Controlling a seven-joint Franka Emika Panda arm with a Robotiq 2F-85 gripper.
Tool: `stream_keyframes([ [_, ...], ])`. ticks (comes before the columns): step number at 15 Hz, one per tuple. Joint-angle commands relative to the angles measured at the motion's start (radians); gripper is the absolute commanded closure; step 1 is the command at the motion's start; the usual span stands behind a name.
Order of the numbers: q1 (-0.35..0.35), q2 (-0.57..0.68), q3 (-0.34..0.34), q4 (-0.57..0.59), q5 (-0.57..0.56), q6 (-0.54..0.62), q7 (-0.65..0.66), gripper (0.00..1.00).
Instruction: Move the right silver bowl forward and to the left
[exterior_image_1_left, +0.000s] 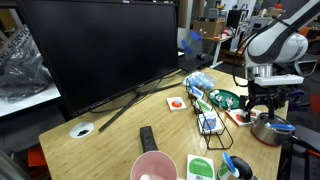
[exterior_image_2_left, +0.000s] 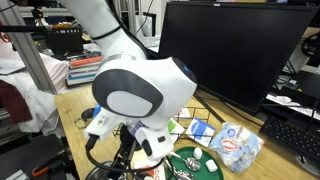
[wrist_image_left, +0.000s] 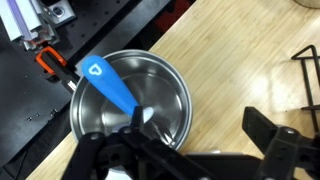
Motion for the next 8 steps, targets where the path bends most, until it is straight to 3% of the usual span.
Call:
stream_keyframes([
  [1, -0.001, 0.053, 0.010, 0.048, 0.011, -0.007, -0.006, 0.00],
  [8, -0.006, 0.106, 0.015, 0.071, 0.014, -0.009, -0.021, 0.02],
])
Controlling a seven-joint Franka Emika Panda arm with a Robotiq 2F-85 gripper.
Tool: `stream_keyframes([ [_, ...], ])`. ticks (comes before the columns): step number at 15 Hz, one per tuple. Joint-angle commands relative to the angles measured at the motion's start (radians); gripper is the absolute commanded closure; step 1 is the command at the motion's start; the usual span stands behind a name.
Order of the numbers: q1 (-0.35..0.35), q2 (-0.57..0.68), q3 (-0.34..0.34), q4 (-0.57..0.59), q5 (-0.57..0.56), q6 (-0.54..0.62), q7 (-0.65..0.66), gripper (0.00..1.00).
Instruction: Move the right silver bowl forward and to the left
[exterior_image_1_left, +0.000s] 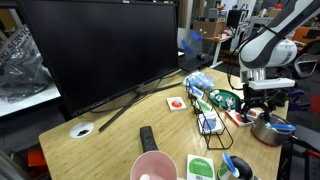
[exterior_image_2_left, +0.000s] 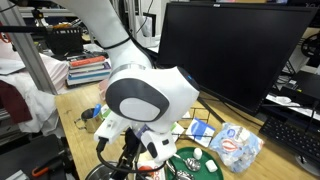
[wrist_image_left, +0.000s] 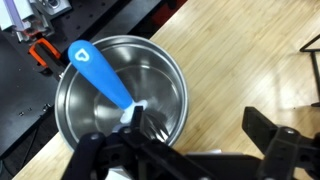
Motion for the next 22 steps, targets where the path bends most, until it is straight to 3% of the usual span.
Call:
stream_keyframes([
  [1, -0.008, 0.021, 0.003, 0.014, 0.019, -0.007, -0.021, 0.15],
  [2, -0.008, 0.023, 0.003, 0.013, 0.019, -0.004, -0.021, 0.27],
  [12, -0.008, 0.023, 0.003, 0.010, 0.020, 0.010, -0.023, 0.96],
  [14, -0.010, 0.020, 0.004, 0.007, 0.025, 0.010, -0.026, 1.00],
  [22, -0.006, -0.041, -0.002, -0.040, 0.027, 0.010, -0.023, 0.98],
])
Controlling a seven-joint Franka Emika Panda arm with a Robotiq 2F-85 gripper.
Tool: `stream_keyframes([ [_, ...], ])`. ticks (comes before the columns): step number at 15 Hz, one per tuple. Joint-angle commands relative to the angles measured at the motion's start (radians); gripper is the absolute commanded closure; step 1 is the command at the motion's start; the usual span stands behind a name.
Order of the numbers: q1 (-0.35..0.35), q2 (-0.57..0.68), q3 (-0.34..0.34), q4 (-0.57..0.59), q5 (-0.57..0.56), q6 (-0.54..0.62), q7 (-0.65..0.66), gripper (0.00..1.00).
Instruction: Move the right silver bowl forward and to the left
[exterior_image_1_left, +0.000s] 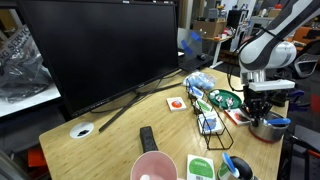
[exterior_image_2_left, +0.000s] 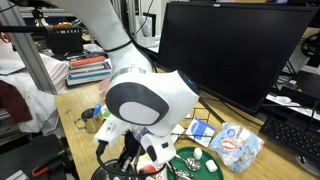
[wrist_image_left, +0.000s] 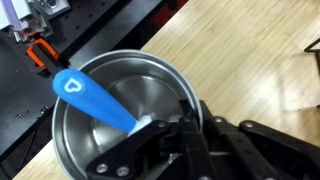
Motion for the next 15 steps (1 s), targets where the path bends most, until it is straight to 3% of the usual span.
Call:
stream_keyframes([
  [1, 0.002, -0.079, -0.002, -0.056, 0.006, 0.003, 0.003, 0.98],
  [8, 0.020, -0.295, 0.008, -0.139, -0.046, -0.069, 0.028, 0.98],
  [15, 0.049, -0.411, 0.078, 0.029, -0.216, -0.278, 0.075, 0.98],
])
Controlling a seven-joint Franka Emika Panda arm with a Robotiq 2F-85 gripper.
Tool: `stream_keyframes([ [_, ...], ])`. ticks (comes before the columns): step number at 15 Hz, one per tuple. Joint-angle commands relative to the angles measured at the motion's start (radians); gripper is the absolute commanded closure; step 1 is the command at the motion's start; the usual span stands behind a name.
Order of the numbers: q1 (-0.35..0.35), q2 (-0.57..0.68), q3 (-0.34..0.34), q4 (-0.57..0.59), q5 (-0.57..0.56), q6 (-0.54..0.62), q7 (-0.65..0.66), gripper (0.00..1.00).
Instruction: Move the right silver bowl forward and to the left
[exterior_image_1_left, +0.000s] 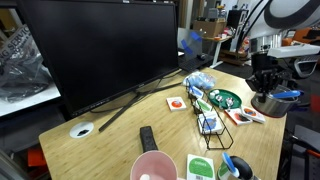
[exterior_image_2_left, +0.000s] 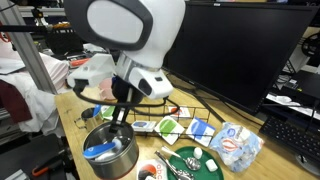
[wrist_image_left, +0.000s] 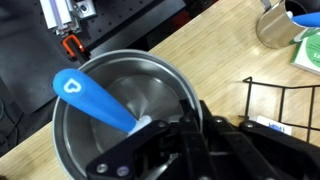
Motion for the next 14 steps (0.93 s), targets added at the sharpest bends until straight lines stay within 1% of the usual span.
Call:
stream_keyframes([
  [1, 0.013, -0.022, 0.044, 0.108, -0.088, -0.121, 0.025, 0.98],
  [2, 0.021, -0.022, 0.057, 0.142, -0.111, -0.142, 0.020, 0.98],
  [5, 0.057, 0.007, 0.096, 0.256, -0.129, -0.220, -0.034, 0.98],
  [9, 0.102, 0.065, 0.137, 0.359, -0.138, -0.263, -0.080, 0.98],
  [10, 0.099, 0.022, 0.132, 0.299, -0.115, -0.209, -0.045, 0.90],
  [12, 0.109, 0.052, 0.138, 0.328, -0.120, -0.217, -0.055, 0.90],
  [14, 0.107, 0.063, 0.134, 0.333, -0.122, -0.220, -0.064, 0.90],
])
